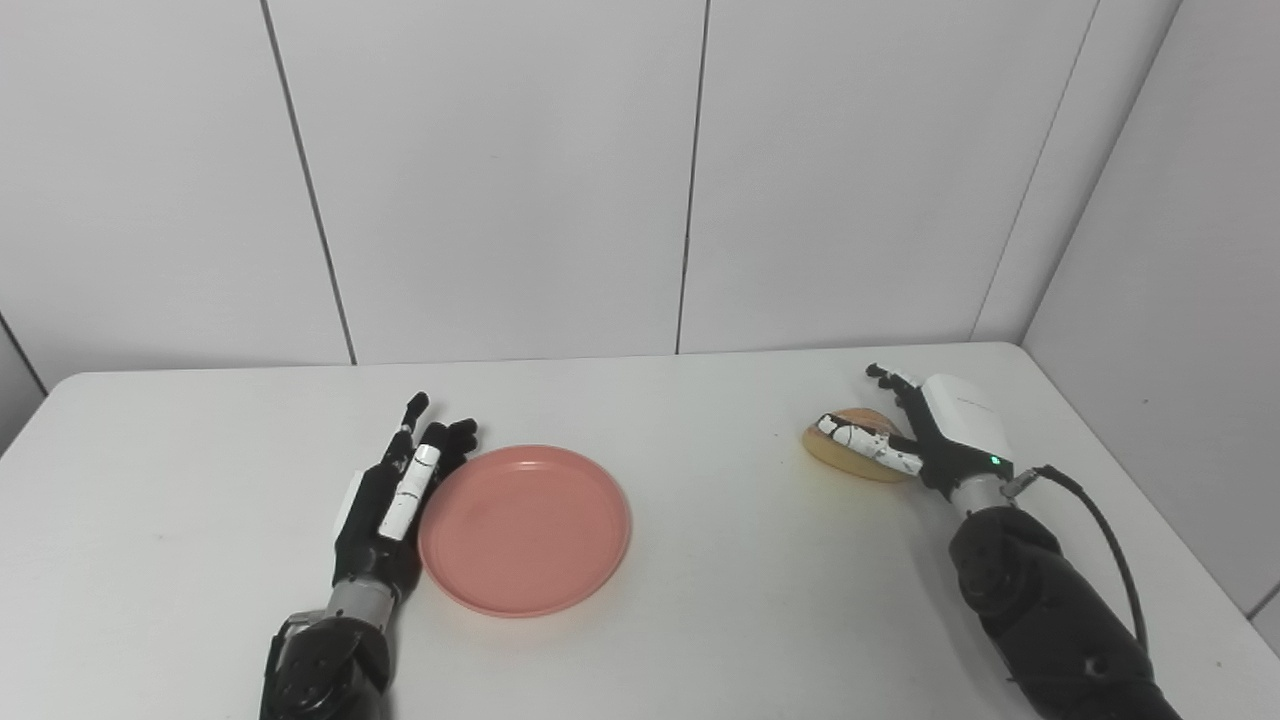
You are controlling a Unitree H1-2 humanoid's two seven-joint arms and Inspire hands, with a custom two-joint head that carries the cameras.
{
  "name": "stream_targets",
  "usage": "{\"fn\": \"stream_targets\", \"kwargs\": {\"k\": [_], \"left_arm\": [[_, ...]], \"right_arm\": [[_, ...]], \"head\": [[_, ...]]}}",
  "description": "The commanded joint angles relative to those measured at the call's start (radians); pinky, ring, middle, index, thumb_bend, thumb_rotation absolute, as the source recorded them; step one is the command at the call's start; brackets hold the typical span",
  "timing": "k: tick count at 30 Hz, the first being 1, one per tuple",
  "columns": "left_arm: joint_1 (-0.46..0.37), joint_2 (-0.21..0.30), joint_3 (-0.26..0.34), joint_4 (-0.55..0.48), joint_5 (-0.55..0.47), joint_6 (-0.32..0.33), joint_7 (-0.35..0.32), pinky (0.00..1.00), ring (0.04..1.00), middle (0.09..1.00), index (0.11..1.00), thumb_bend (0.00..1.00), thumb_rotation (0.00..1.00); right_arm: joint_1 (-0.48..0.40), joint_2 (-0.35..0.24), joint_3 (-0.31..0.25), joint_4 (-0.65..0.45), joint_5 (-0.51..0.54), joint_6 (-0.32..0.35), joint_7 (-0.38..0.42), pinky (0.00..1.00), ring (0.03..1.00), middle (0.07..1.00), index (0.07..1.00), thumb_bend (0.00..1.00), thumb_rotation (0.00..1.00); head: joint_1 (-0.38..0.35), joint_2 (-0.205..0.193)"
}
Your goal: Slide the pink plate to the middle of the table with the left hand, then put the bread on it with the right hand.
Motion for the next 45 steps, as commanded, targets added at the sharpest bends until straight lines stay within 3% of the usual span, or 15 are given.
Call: {"fn": "stream_targets", "kwargs": {"k": [1,8,27,28,30,31,32,33,35,38,45], "left_arm": [[0.035,0.001,-0.001,0.056,-0.001,0.055,0.004,0.88,0.803,0.770,0.962,0.74,0.70],[0.040,0.000,-0.001,0.046,-0.003,0.062,0.003,0.89,0.807,0.779,0.969,0.74,0.69],[0.044,-0.001,-0.007,0.043,0.004,0.066,0.001,0.87,0.772,0.750,0.961,0.74,0.70],[0.045,-0.001,-0.007,0.041,0.004,0.067,0.002,0.87,0.770,0.751,0.959,0.74,0.70],[0.045,-0.001,-0.007,0.040,0.003,0.069,0.002,0.87,0.769,0.746,0.959,0.75,0.70],[0.045,-0.001,-0.008,0.041,0.003,0.069,0.002,0.87,0.770,0.744,0.960,0.75,0.70],[0.045,-0.001,-0.007,0.039,0.003,0.070,0.001,0.87,0.770,0.743,0.960,0.75,0.70],[0.046,-0.001,-0.007,0.038,0.002,0.071,0.001,0.87,0.769,0.743,0.960,0.75,0.70],[0.046,-0.001,-0.008,0.037,0.002,0.072,0.001,0.87,0.767,0.741,0.958,0.75,0.70],[0.049,-0.001,-0.011,0.034,0.005,0.072,0.002,0.87,0.767,0.740,0.960,0.74,0.70],[0.053,-0.002,-0.020,0.027,0.011,0.072,0.002,0.86,0.767,0.742,0.957,0.75,0.71]], "right_arm": [[-0.024,-0.032,0.003,-0.027,-0.013,0.027,-0.010,0.47,0.575,0.645,0.677,0.87,0.91],[-0.020,-0.028,0.020,0.000,-0.016,0.027,-0.006,0.41,0.512,0.608,0.652,0.83,0.78],[-0.021,-0.035,0.037,0.041,-0.006,0.044,0.014,0.46,0.570,0.652,0.689,0.81,0.73],[-0.020,-0.034,0.036,0.042,-0.005,0.044,0.012,0.45,0.564,0.649,0.687,0.81,0.71],[-0.024,-0.031,0.032,0.055,-0.002,0.033,-0.007,0.42,0.527,0.624,0.676,0.76,0.57],[-0.025,-0.030,0.031,0.061,-0.002,0.026,-0.018,0.39,0.479,0.579,0.659,0.70,0.45],[-0.027,-0.029,0.030,0.074,0.002,0.000,-0.042,0.38,0.474,0.574,0.657,0.70,0.44],[-0.029,-0.028,0.028,0.088,0.006,-0.034,-0.073,0.33,0.403,0.506,0.578,0.60,0.30],[-0.032,-0.028,0.028,0.115,0.013,-0.092,-0.128,0.22,0.271,0.369,0.509,0.53,0.17],[-0.037,-0.029,0.036,0.139,0.015,-0.131,-0.176,0.13,0.177,0.265,0.489,0.50,0.13],[-0.034,-0.036,0.046,0.124,0.022,-0.126,-0.180,0.14,0.187,0.276,0.488,0.50,0.13]], "head": [[0.004,0.001],[0.008,0.006],[0.013,0.012],[0.013,0.012],[0.013,0.012],[0.013,0.012],[0.013,0.014],[0.013,0.014],[0.013,0.014],[0.014,0.015],[0.021,0.019]]}}
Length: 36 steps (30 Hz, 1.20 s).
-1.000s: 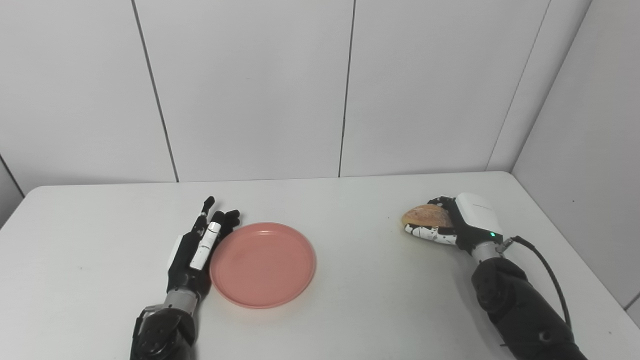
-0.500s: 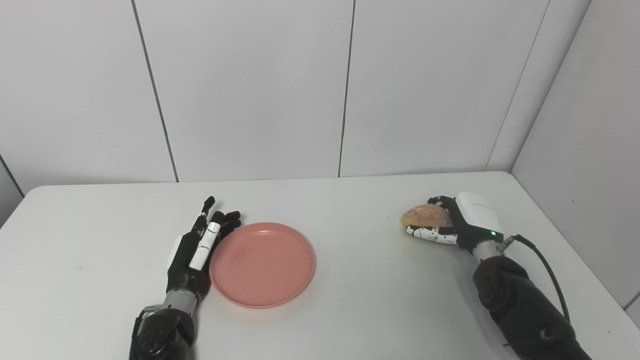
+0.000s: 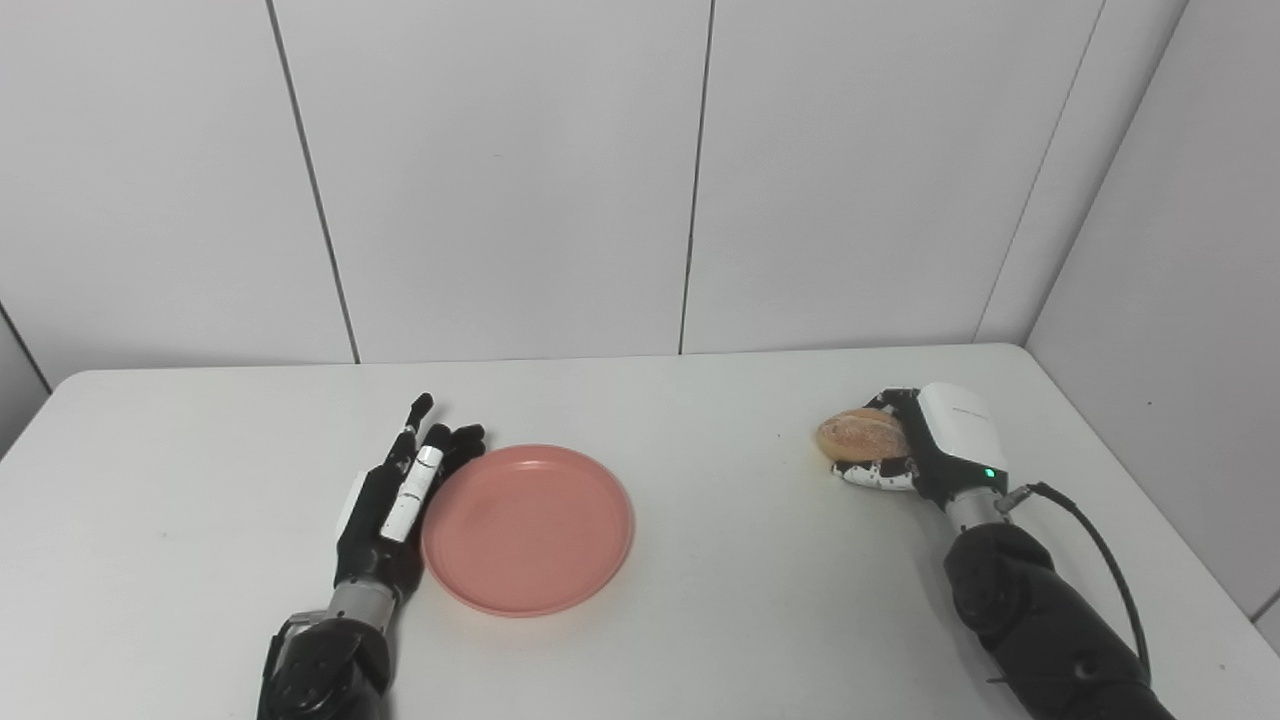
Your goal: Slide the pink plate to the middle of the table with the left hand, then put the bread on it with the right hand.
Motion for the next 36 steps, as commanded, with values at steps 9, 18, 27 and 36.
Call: {"fn": "stream_targets", "kwargs": {"k": [9,18,27,36], "left_arm": [[0.041,-0.006,-0.011,0.052,0.009,0.064,0.009,0.86,0.767,0.755,0.958,0.74,0.71],[0.037,-0.013,-0.017,0.055,0.018,0.056,0.015,0.84,0.755,0.754,0.948,0.77,0.70],[0.025,-0.039,-0.022,0.078,0.022,0.042,0.033,0.85,0.770,0.741,0.948,0.77,0.69],[0.025,-0.059,-0.038,0.093,0.057,0.020,0.052,0.82,0.759,0.750,0.937,0.79,0.72]], "right_arm": [[-0.006,-0.031,-0.004,-0.036,0.013,-0.010,0.009,0.14,0.189,0.279,0.488,0.50,0.13],[0.020,-0.025,-0.017,-0.178,0.022,0.001,0.045,0.17,0.222,0.318,0.487,0.51,0.13],[0.038,-0.014,-0.041,-0.356,0.029,0.021,0.120,0.15,0.204,0.304,0.486,0.50,0.13],[0.049,-0.014,-0.030,-0.504,-0.030,0.007,0.172,0.15,0.202,0.302,0.487,0.50,0.14]], "head": [[0.013,-0.001],[0.089,-0.005],[0.158,-0.019],[0.231,-0.029]]}}
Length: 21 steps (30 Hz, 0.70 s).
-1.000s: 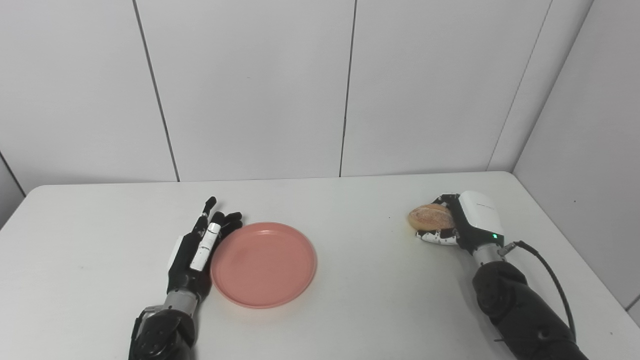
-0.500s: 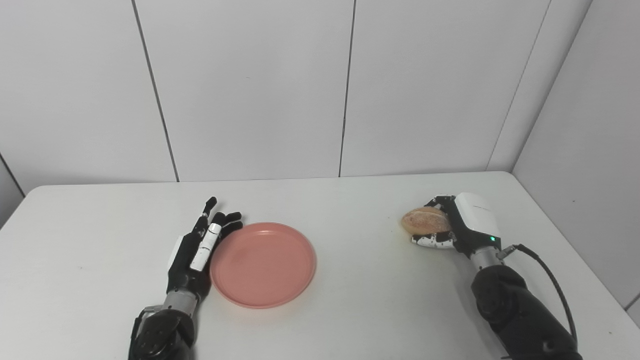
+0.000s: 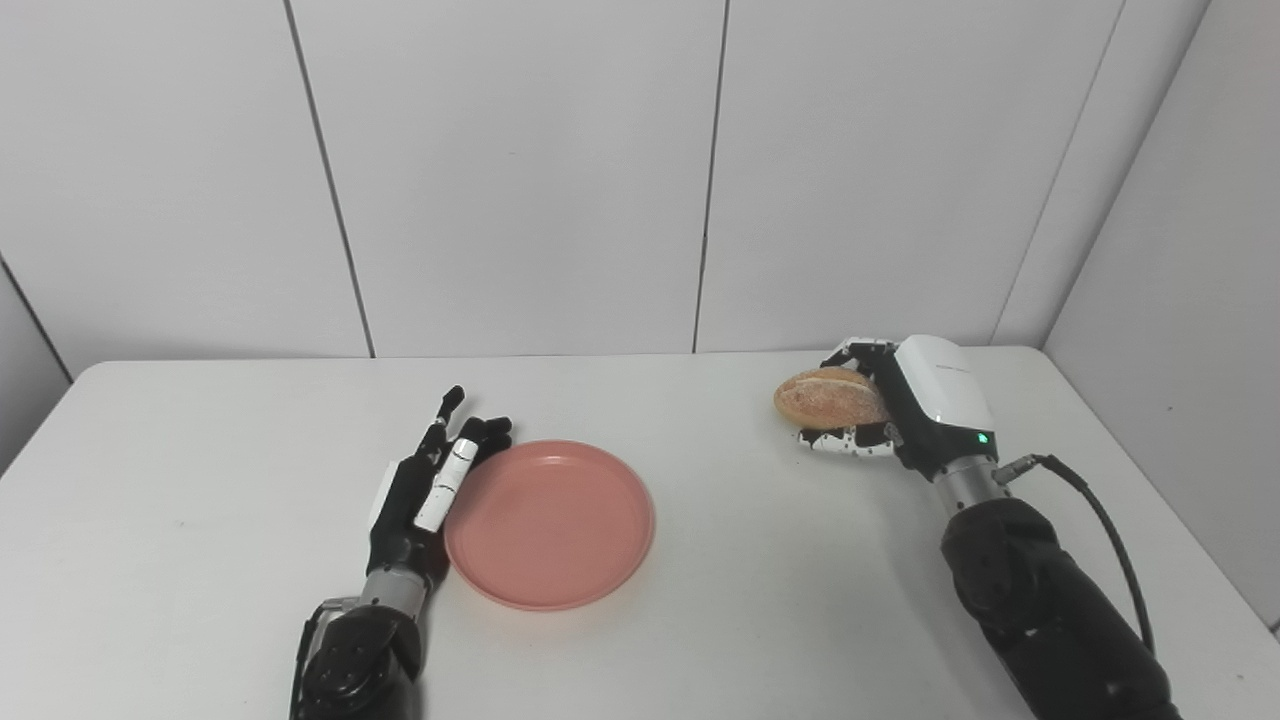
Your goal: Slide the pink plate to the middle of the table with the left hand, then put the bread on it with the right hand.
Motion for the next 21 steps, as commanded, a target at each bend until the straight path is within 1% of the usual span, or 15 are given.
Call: {"fn": "stream_targets", "kwargs": {"k": [1,4,7,11,17,21], "left_arm": [[0.044,-0.028,-0.012,0.057,0.013,0.046,0.015,0.81,0.759,0.752,0.936,0.78,0.72],[0.042,-0.033,-0.016,0.067,0.012,0.030,0.017,0.81,0.756,0.752,0.930,0.78,0.72],[0.037,-0.040,-0.019,0.079,0.014,0.023,0.026,0.80,0.749,0.746,0.920,0.78,0.72],[0.036,-0.048,-0.026,0.091,0.026,0.015,0.036,0.79,0.752,0.742,0.917,0.78,0.73],[0.031,-0.060,-0.024,0.101,0.032,0.008,0.050,0.78,0.745,0.729,0.893,0.78,0.72],[0.026,-0.065,-0.025,0.112,0.037,0.002,0.056,0.76,0.738,0.728,0.887,0.78,0.72]], "right_arm": [[-0.027,-0.020,-0.012,-0.051,-0.004,-0.024,0.000,0.15,0.204,0.303,0.487,0.50,0.14],[-0.031,-0.016,-0.008,-0.079,-0.007,-0.043,0.008,0.16,0.211,0.306,0.486,0.50,0.14],[-0.033,-0.017,-0.006,-0.102,0.002,-0.049,0.034,0.16,0.213,0.308,0.487,0.51,0.14],[-0.032,-0.029,0.011,-0.142,-0.011,-0.066,0.073,0.17,0.232,0.334,0.487,0.50,0.14],[-0.035,-0.029,0.024,-0.167,0.004,-0.107,0.117,0.14,0.199,0.303,0.486,0.50,0.13],[-0.040,-0.017,0.033,-0.179,0.001,-0.112,0.153,0.13,0.187,0.287,0.485,0.51,0.13]], "head": [[0.016,0.000],[0.032,0.000],[0.062,-0.001],[0.094,-0.001],[0.140,-0.003],[0.155,-0.006]]}}
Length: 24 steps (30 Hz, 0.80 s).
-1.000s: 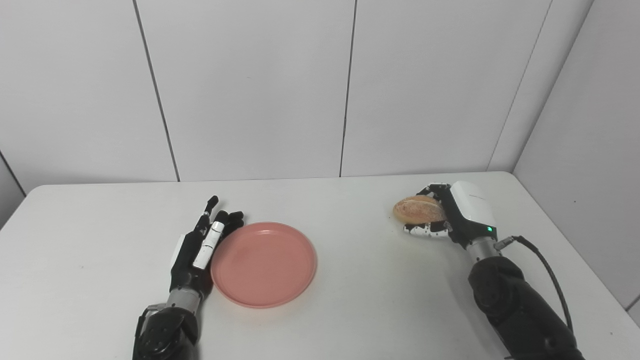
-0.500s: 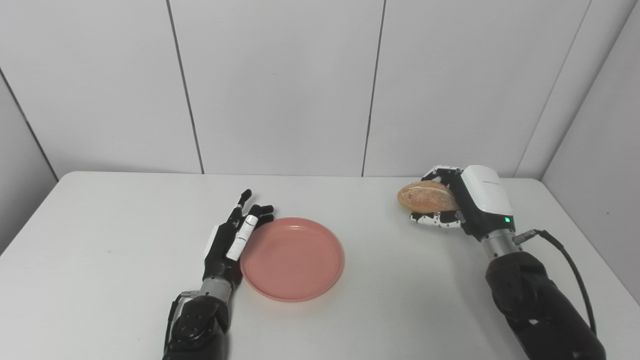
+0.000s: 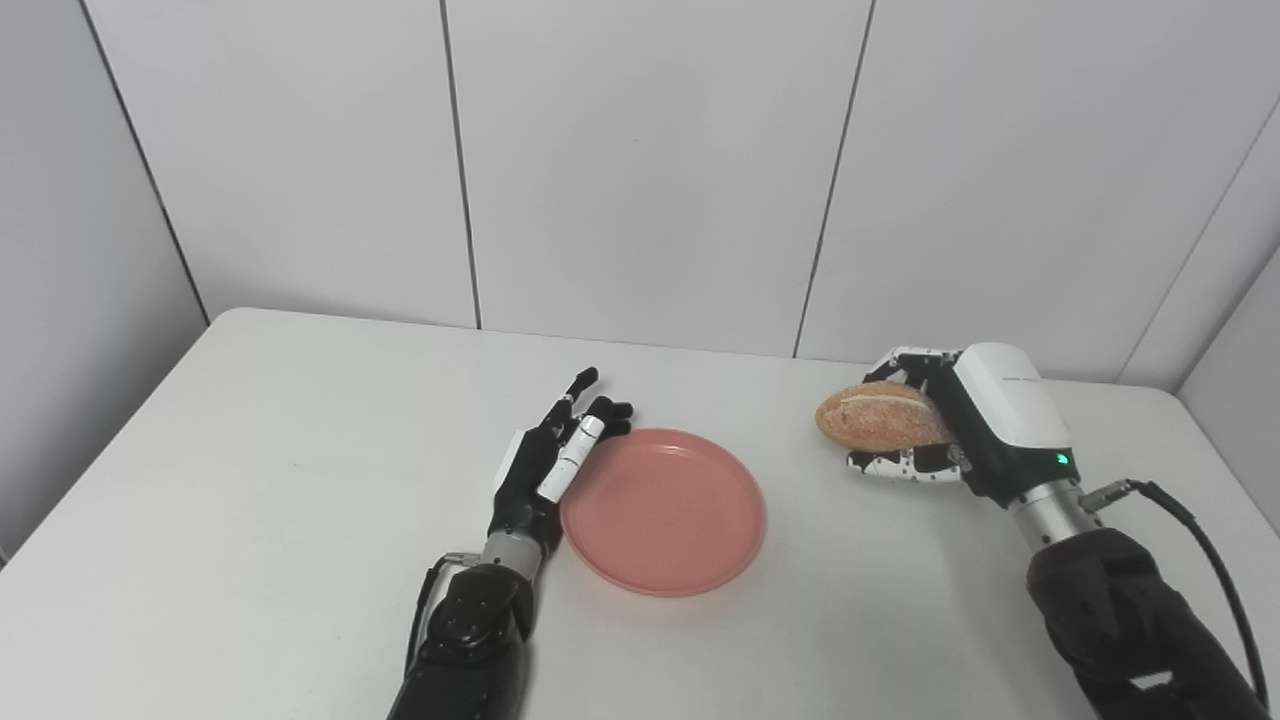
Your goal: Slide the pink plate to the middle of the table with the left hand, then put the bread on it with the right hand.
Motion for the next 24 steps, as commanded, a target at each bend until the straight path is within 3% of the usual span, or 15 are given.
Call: {"fn": "stream_targets", "kwargs": {"k": [1,10,24], "left_arm": [[0.046,-0.026,-0.007,0.068,0.004,0.038,0.008,0.76,0.737,0.728,0.887,0.78,0.73],[0.048,-0.024,-0.009,0.070,0.006,0.038,0.007,0.75,0.731,0.725,0.890,0.77,0.73],[0.053,-0.016,-0.001,0.074,-0.010,0.034,-0.014,0.78,0.740,0.730,0.896,0.77,0.71]], "right_arm": [[-0.042,-0.009,-0.004,-0.046,0.011,-0.038,0.014,0.13,0.186,0.285,0.485,0.51,0.13],[-0.061,0.030,0.033,-0.063,-0.003,-0.041,0.078,0.16,0.217,0.318,0.486,0.51,0.13],[-0.074,0.135,0.115,-0.020,-0.071,-0.034,0.091,0.20,0.261,0.356,0.487,0.51,0.13]], "head": [[0.004,-0.001],[-0.012,-0.004],[-0.028,-0.009]]}}
